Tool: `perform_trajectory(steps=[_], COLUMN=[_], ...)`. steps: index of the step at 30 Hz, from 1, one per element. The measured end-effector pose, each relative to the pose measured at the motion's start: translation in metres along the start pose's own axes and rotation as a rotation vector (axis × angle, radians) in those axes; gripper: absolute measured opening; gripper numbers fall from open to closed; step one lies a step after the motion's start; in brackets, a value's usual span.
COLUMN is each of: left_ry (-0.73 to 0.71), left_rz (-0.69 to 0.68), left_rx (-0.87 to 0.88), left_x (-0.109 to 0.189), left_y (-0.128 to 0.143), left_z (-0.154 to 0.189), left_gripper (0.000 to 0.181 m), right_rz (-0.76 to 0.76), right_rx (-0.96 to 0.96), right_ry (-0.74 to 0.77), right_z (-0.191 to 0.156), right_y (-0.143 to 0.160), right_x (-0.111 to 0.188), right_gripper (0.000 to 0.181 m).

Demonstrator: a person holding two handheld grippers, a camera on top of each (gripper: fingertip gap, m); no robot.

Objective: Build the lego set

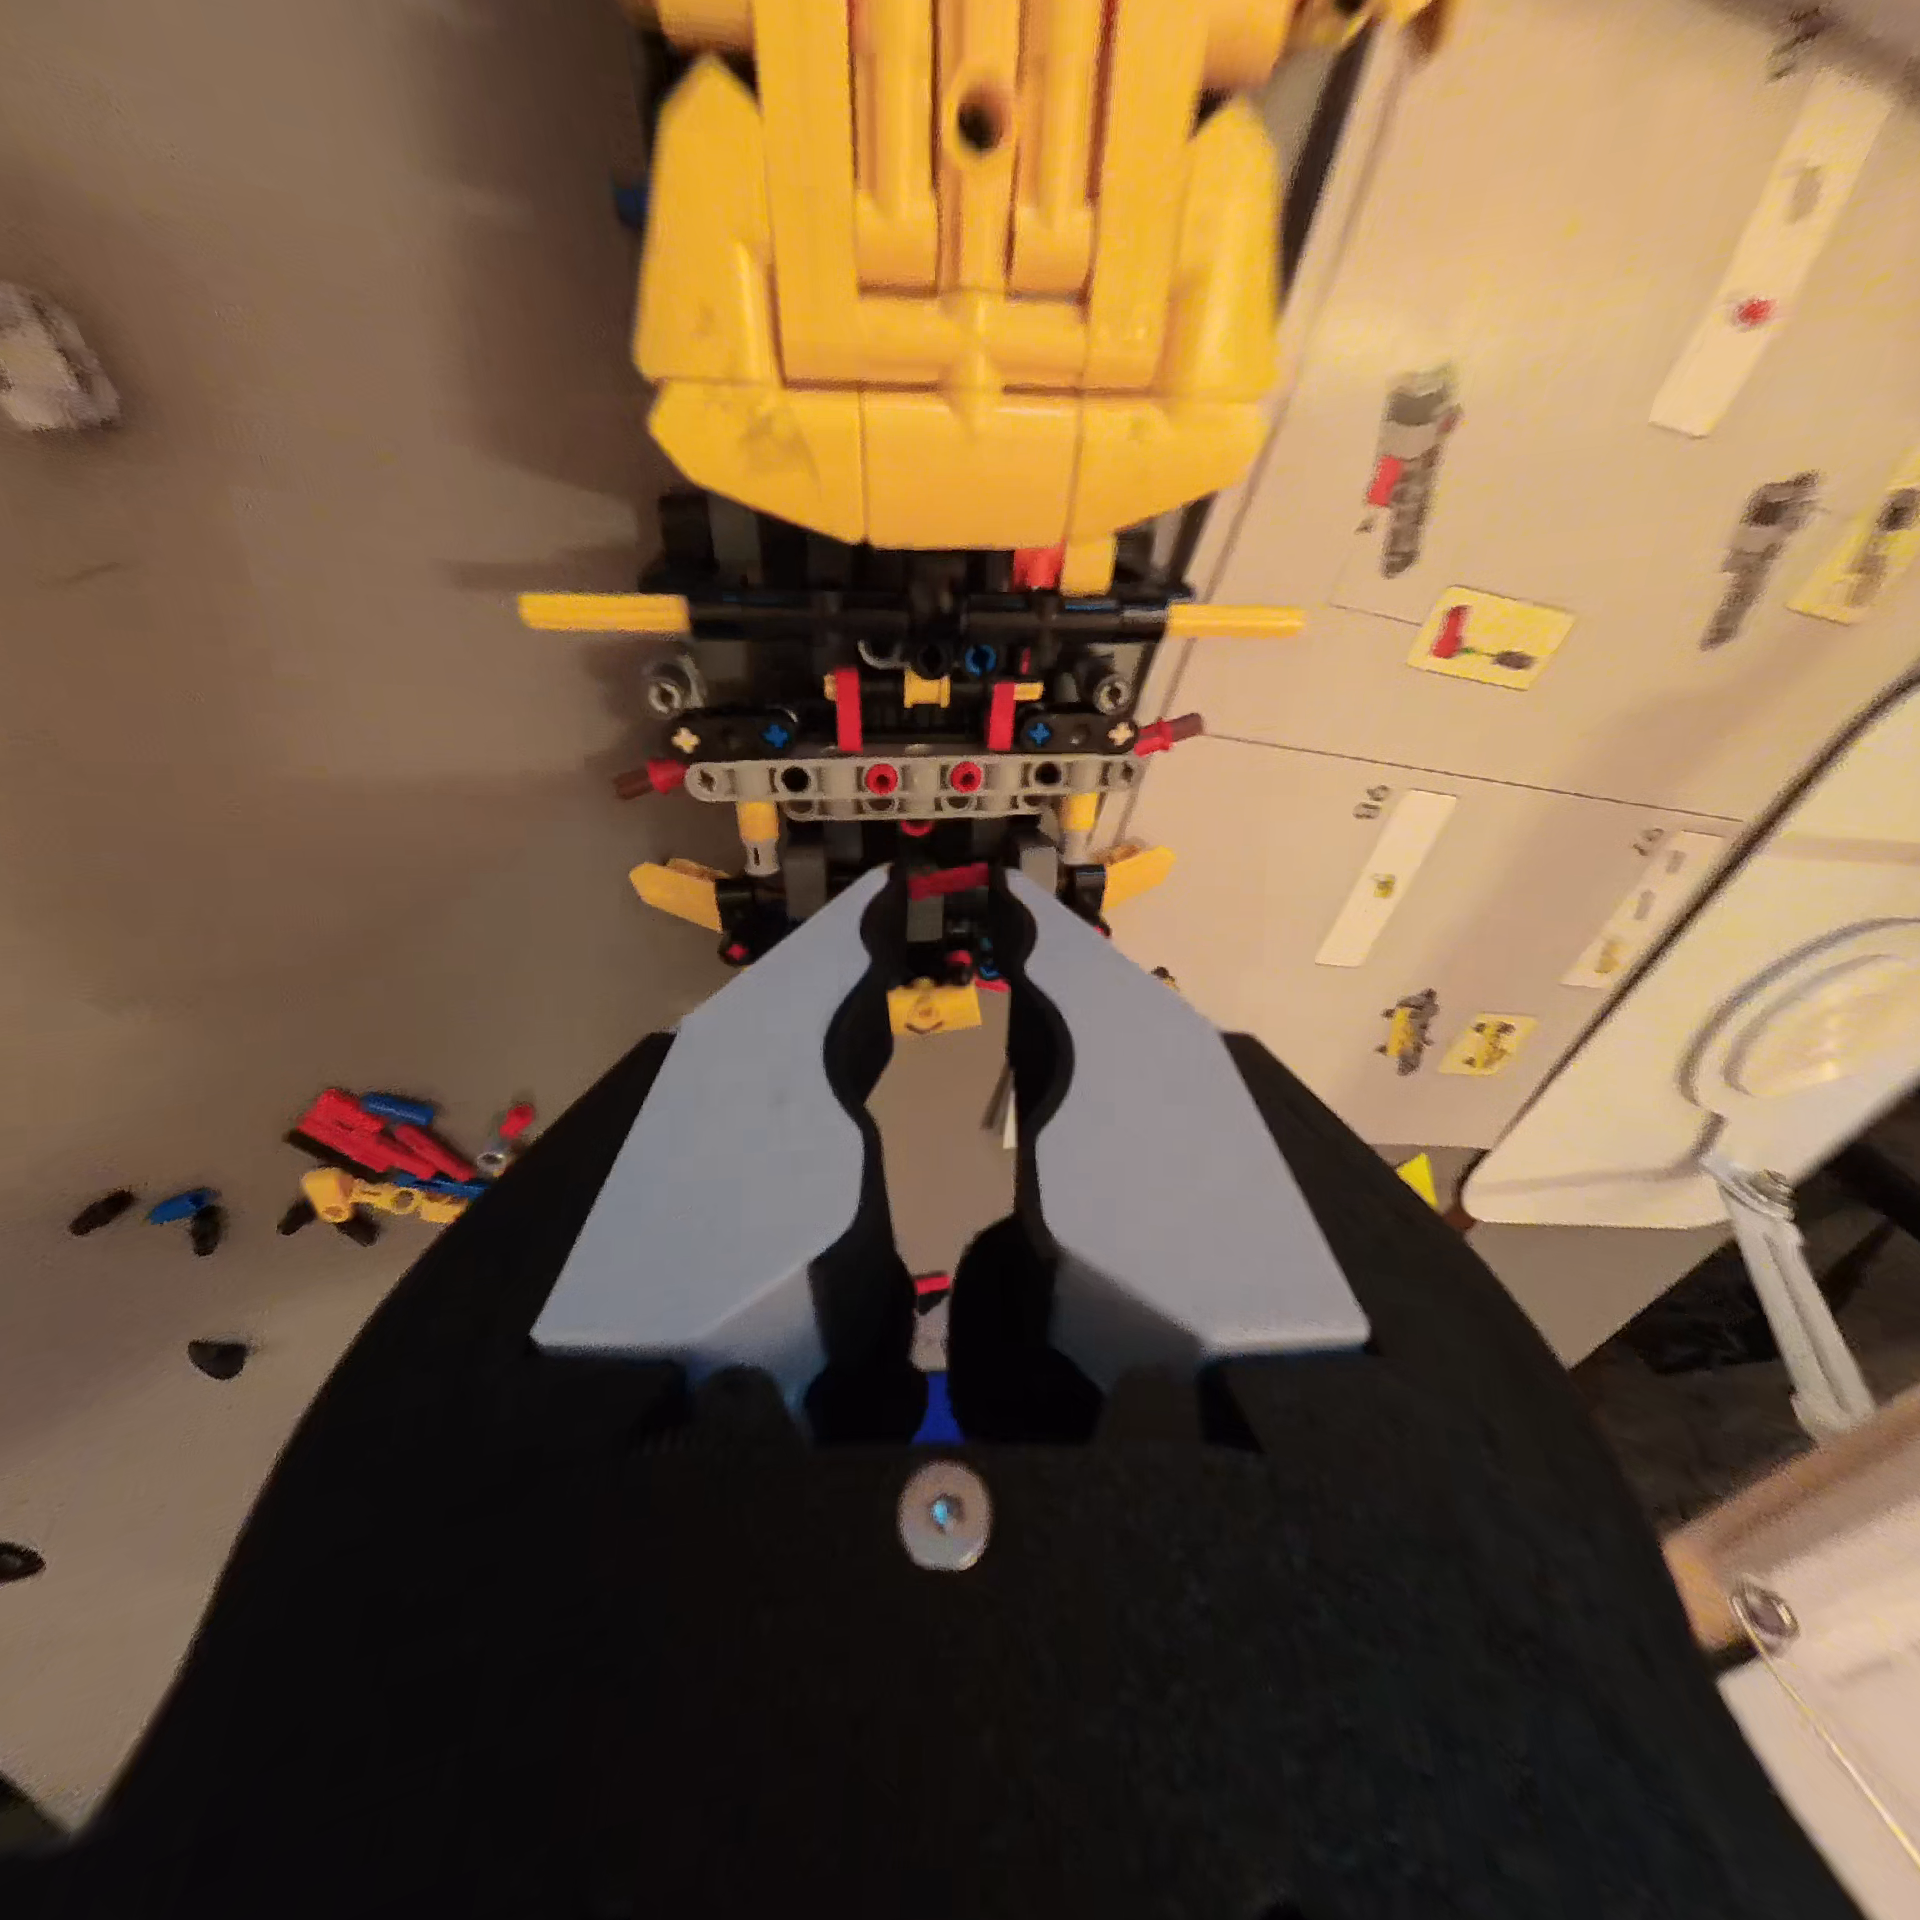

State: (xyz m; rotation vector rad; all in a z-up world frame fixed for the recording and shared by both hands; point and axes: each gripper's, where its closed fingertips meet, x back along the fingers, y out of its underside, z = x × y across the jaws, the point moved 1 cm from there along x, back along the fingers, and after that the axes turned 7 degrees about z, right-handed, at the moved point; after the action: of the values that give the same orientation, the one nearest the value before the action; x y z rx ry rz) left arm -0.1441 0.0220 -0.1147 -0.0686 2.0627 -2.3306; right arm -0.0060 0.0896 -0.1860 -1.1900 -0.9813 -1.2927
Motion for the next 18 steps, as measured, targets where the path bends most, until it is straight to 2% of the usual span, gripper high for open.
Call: perform_trajectory(steps=[2,4,6,8,12,15,18], left_ry=[0.002,0.01,0.012,0.042,0.178,0.231,0.236], left_rz=[-0.006,0.002,0.048,0.139,0.243,0.31,0.323], left_rx=[0.016,0.066,0.154,0.284,0.552,0.669,0.673], left_x=[0.0,-0.001,0.001,0.008,0.019,0.023,0.025], left_y=[0.001,0.001,-0.005,-0.018,-0.033,-0.04,-0.041], left_z=[0.0,0.0,-0.005,-0.011,-0.016,-0.02,-0.022], left_gripper=[0.008,0.008,0.008,0.009,0.012,0.015,0.016], right_rz=[0.136,0.373,0.612,0.806,1.005,1.024,1.119], right_rx=[-0.028,-0.041,-0.034,-0.029,-0.081,-0.13,-0.187], right_ry=[0.011,0.034,0.164,0.336,0.746,0.835,0.899], right_z=[-0.007,-0.022,-0.03,-0.038,-0.038,-0.043,-0.049], right_y=[-0.023,-0.063,-0.101,-0.126,-0.138,-0.143,-0.147], right_x=[0.025,0.054,0.083,0.105,0.122,0.113,0.116], right_gripper=[0.014,0.014,0.014,0.014,0.014,0.014,0.014])
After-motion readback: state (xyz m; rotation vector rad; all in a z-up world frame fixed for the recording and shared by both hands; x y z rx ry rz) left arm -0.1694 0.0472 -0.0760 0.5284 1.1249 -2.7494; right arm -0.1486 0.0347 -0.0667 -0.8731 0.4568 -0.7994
